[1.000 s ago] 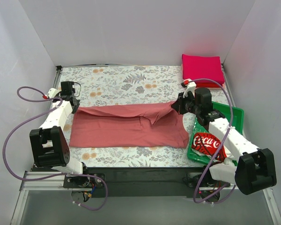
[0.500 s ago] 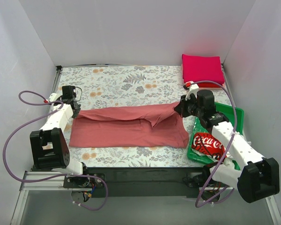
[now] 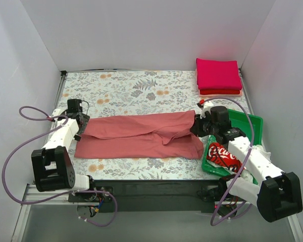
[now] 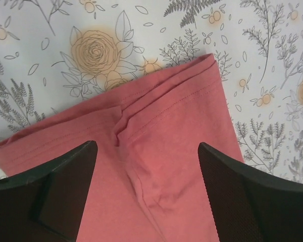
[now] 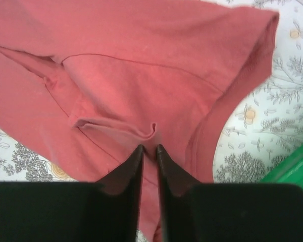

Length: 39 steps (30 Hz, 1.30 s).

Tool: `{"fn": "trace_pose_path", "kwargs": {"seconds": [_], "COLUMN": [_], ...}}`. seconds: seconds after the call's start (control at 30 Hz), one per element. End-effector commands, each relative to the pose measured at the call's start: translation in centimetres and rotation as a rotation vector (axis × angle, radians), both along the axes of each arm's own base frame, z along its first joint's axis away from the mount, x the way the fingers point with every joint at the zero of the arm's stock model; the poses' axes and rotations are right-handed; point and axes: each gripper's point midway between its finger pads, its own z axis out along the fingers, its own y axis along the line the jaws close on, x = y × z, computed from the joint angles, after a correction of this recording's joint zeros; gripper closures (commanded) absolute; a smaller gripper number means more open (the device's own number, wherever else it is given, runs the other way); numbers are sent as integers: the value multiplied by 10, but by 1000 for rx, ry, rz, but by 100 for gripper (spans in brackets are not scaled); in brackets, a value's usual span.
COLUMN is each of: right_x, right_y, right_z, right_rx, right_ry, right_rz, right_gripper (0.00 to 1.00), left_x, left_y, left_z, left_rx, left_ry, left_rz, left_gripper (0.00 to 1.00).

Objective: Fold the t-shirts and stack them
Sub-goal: Fold the tshirt

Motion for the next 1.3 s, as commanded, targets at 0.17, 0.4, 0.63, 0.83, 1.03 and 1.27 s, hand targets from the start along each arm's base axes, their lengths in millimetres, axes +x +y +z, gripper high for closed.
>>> {"fn": "trace_pose_path", "kwargs": {"seconds": [0.17, 0.4, 0.63, 0.83, 1.03, 1.27], "right_x": [-6, -7, 0, 3, -1, -30], "right_y": [-30, -12, 43, 83, 66, 4], "right_z": [10, 28, 48, 12, -41, -86], "right_rx": [-75, 11, 249, 220, 90, -123], "right_ry": [-38, -61, -46, 87, 244, 307], "right_rz": [-127, -66, 121, 190, 29, -178], "right_gripper": [35, 4, 2, 2, 2, 2], "left_x": [-11, 10, 44, 46, 24, -14], "left_y": [2, -31, -83, -96, -73, -42], "left_z": [56, 75, 68, 10, -32, -48], "left_rx": [-9, -141, -257, -323, -239, -134], "left_ry": [-151, -279, -421, -276, -102, 27], "left_rz": [89, -68, -340, -397, -298, -129], "left_gripper": [16, 15, 14, 14, 12, 7]}}
